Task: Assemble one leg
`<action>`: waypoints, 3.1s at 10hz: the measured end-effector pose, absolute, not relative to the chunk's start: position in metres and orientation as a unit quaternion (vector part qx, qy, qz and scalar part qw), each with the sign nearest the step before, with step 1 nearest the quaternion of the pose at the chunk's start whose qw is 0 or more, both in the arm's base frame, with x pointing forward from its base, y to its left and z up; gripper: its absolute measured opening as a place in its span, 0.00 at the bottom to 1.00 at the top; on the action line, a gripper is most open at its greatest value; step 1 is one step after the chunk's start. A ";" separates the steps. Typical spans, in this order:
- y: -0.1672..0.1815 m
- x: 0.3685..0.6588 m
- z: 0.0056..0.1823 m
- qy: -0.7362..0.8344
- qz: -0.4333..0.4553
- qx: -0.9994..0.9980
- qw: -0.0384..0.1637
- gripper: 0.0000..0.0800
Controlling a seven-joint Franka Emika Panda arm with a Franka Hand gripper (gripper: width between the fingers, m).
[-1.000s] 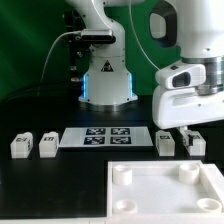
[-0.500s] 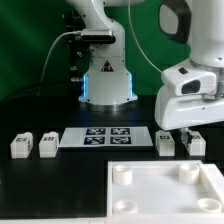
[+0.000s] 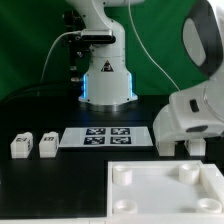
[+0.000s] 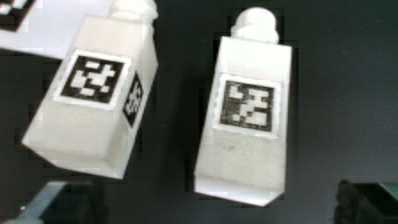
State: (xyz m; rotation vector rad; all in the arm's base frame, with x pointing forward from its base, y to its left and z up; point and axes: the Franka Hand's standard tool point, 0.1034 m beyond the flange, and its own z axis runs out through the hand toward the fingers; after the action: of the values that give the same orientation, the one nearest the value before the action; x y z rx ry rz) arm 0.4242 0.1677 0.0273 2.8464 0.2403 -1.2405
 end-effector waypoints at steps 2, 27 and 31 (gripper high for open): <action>0.167 0.424 0.025 0.078 -0.404 0.911 0.014 0.81; 0.153 0.435 0.070 0.095 -0.378 0.921 0.004 0.37; 0.140 0.484 0.132 0.077 -0.179 0.981 -0.012 0.37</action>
Offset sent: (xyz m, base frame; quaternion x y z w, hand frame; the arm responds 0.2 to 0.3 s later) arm -0.0089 0.0101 -0.0044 0.0005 0.0016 0.0255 0.9997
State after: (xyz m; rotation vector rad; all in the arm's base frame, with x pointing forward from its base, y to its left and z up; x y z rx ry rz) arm 0.4843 0.1402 0.1320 3.1053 0.2433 -0.5652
